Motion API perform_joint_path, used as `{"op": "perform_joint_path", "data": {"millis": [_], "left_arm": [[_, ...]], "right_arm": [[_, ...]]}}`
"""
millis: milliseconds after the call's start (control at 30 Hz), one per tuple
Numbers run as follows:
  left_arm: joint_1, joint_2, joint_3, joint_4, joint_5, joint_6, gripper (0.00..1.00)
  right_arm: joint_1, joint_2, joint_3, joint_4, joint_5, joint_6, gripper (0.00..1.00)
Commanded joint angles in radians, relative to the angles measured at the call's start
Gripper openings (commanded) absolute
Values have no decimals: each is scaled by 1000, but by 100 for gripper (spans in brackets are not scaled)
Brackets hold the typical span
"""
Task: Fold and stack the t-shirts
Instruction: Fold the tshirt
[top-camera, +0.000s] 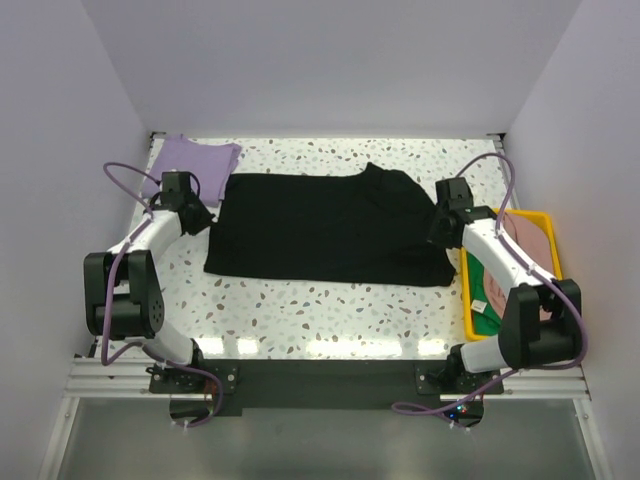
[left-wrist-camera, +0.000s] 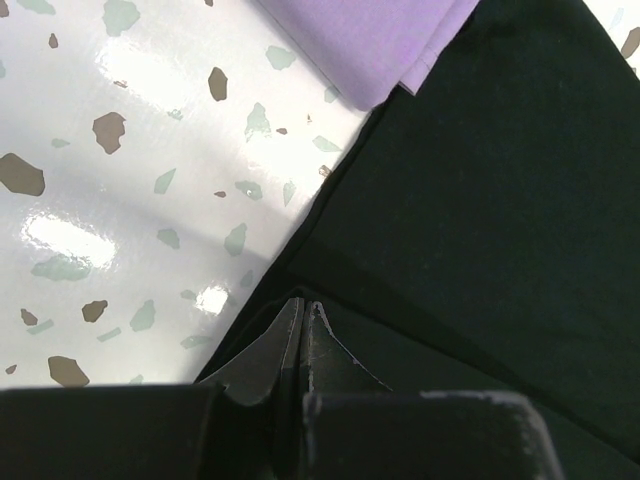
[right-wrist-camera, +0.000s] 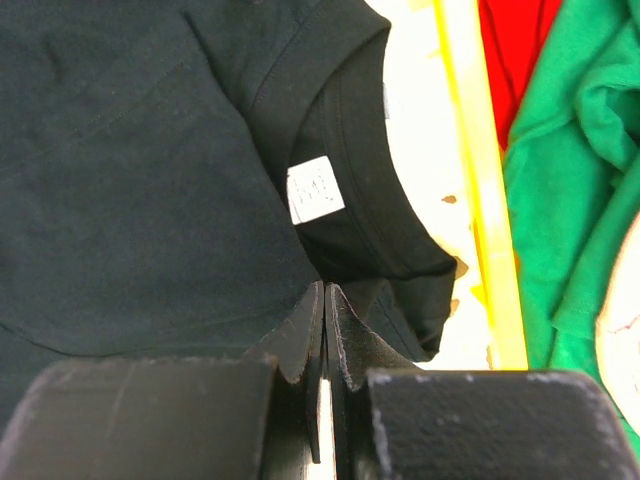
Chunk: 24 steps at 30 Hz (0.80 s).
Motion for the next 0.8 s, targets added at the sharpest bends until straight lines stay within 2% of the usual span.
{"op": "perform_joint_path", "data": {"millis": [0,400,767], "left_arm": [[14,-38,4,9,-18,31,0],[14,11,26,4,-25,48,0],[16,25,52,-19,-38,51,0]], "right_arm": [[0,-43,-18,-26,60,5,0],[-9,-66,-72,-38,89,22,0],[-14,-23,-61,-29,84,24,0]]}}
